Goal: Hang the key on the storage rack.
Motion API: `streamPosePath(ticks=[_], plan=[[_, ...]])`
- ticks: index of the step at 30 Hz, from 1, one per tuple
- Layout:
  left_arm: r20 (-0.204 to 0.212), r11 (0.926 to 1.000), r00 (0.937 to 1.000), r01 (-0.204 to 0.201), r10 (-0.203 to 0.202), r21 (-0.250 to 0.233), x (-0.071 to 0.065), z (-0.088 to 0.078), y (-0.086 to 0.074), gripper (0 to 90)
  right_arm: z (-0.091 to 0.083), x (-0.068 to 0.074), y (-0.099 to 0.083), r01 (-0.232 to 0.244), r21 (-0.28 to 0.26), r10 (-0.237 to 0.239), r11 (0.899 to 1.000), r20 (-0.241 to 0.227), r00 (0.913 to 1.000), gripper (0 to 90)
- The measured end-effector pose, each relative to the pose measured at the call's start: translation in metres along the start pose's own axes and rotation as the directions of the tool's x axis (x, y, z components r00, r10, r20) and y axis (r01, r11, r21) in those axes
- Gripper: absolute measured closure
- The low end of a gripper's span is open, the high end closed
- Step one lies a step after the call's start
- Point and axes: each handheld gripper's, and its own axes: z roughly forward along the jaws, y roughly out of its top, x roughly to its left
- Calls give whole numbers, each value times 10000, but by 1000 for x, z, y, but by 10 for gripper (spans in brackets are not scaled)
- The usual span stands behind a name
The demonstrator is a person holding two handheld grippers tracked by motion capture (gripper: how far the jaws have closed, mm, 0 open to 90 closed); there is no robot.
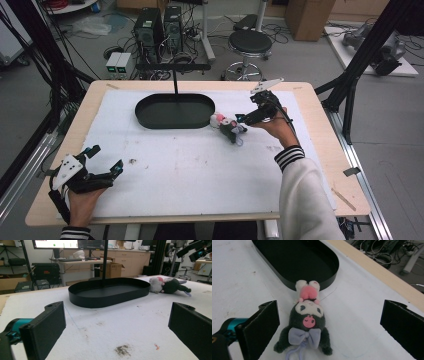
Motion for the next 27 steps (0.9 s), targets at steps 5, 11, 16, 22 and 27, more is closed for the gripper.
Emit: streamPosePath(ticks=[5,11,16,22,27], plan=[[-9,10000,10000,-21,21,35,0,0,0,17,20,4,2,143,729,-107,9972,-494,9987,13],[-42,9999,10000,-50,50,100,0,1,0,17,40,9,2,554,1626,-419,9851,-856,9955,13],[-76,9999,9999,-85,86,120,-1,1,0,17,47,10,1,562,1843,-401,9813,-904,9951,13],[-66,9998,9999,-123,124,142,-1,1,0,17,57,12,-1,598,2170,-372,9743,-1068,9936,13],[-88,9999,9999,-89,90,133,-1,1,0,17,67,13,-3,569,2510,-293,9663,-1121,9933,13]])
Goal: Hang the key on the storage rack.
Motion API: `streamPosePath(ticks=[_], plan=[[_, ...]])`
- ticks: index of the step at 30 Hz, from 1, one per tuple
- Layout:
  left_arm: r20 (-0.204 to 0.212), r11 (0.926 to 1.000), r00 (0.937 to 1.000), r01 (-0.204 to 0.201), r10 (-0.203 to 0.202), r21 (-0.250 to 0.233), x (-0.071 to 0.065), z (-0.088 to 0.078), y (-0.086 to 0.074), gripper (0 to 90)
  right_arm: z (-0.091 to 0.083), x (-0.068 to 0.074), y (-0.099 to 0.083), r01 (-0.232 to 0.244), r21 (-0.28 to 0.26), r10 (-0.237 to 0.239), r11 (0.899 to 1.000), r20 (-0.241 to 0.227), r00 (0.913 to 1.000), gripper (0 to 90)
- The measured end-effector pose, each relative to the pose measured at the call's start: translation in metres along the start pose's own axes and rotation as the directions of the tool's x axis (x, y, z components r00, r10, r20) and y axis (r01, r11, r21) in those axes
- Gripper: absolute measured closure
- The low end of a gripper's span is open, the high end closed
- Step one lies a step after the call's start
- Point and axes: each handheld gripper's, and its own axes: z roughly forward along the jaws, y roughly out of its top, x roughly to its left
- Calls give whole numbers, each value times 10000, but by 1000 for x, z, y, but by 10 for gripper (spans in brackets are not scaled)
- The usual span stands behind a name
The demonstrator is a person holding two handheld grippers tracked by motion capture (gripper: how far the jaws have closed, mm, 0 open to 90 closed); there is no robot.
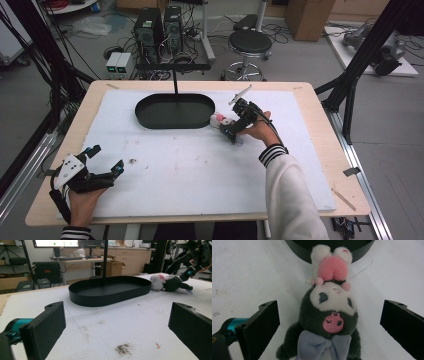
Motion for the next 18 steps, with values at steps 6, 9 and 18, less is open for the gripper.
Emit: streamPosePath(ticks=[6,9,18], plan=[[-37,10000,10000,-61,61,10,0,0,0,17,7,1,0,-78,295,75,9995,86,9999,14],[-31,10000,10000,-58,58,13,0,0,0,17,9,0,-1,-133,355,131,9993,49,9999,14],[-14,10000,10000,-51,51,19,0,0,0,17,17,1,-1,-362,578,369,9977,-118,9992,91]])
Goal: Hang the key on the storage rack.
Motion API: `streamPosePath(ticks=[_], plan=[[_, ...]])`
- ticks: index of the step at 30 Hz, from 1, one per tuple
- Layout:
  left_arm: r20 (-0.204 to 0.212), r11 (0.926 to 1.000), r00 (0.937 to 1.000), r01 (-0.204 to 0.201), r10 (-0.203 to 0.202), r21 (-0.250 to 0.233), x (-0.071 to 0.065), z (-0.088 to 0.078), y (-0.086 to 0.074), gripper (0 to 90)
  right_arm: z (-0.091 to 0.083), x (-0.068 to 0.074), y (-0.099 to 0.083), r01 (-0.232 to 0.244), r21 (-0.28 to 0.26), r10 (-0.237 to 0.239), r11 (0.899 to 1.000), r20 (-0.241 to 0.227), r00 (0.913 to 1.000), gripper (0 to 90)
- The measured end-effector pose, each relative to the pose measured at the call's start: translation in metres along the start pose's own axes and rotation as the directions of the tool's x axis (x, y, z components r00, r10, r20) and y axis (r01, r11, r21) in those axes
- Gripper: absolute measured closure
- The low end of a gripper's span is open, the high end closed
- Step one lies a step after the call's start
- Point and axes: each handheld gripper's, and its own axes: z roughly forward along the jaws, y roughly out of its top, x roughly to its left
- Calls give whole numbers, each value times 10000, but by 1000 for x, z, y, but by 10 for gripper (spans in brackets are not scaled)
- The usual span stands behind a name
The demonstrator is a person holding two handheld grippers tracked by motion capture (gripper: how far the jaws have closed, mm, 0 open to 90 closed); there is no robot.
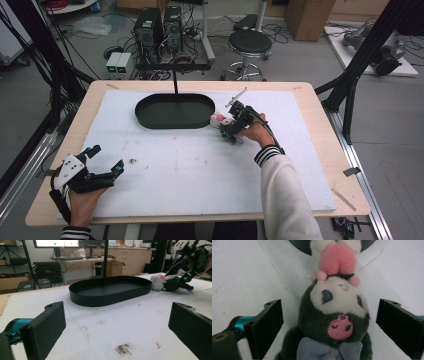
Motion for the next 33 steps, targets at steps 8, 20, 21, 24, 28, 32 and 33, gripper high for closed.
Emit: streamPosePath(ticks=[8,20,21,24,28,32,33], plan=[[-13,10000,10000,40,-40,-19,0,0,0,17,3,-3,0,-377,190,376,9991,23,9993,349],[107,10000,9999,49,-49,-46,1,-1,0,17,-1,-1,0,-387,171,385,9991,118,9992,454],[105,10000,9999,29,-28,-33,1,-1,0,17,-3,-1,0,-323,91,323,9994,51,9995,453],[139,9999,9998,154,-154,16,2,0,0,17,-10,0,0,-269,-144,269,9995,26,9996,453],[221,9998,9995,218,-218,10,3,0,1,17,-21,6,2,-47,-511,35,9987,-235,9997,452],[322,9994,9993,-180,171,294,4,-1,3,17,-31,13,4,320,-860,-354,9958,-387,9986,452],[565,9997,9984,-105,92,233,5,-1,3,17,-35,16,4,379,-976,-423,9945,-428,9982,452]])
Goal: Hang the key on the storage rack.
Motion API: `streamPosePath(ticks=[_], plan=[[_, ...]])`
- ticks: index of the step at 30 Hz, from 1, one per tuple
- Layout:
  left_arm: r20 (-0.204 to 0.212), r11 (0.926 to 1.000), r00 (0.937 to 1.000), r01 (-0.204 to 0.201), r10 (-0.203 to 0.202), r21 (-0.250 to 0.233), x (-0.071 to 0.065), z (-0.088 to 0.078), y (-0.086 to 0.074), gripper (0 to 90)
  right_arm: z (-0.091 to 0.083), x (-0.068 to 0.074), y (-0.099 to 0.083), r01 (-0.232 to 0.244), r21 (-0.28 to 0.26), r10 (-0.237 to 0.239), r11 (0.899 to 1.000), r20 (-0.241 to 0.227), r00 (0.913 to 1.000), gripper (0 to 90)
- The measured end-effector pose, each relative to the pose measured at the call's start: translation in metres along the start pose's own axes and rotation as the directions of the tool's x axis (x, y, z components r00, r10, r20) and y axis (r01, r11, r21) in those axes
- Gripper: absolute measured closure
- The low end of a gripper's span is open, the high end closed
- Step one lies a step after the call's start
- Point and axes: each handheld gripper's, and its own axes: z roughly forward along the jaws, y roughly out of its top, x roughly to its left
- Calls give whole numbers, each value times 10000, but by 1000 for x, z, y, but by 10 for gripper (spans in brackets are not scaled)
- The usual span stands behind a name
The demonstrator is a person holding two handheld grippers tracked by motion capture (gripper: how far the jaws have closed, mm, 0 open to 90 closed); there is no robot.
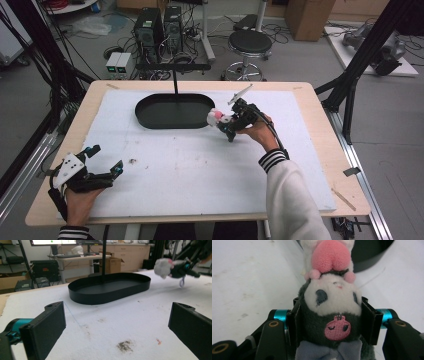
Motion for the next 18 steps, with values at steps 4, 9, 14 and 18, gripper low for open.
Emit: streamPosePath(ticks=[4,9,14,18], plan=[[555,9998,9984,71,-82,198,1,4,8,17,-15,9,3,370,-594,-387,9975,-277,9989,452],[1501,9977,9880,261,-352,625,7,12,27,17,-30,19,5,764,-1172,-834,9902,-563,9949,451],[2028,9957,9792,-130,-58,912,6,22,51,17,-39,30,6,1337,-1398,-1469,9811,-891,9851,450],[2593,9930,9657,-454,156,1093,1,34,72,17,-50,43,6,1939,-1495,-2106,9696,-1055,9719,449]])
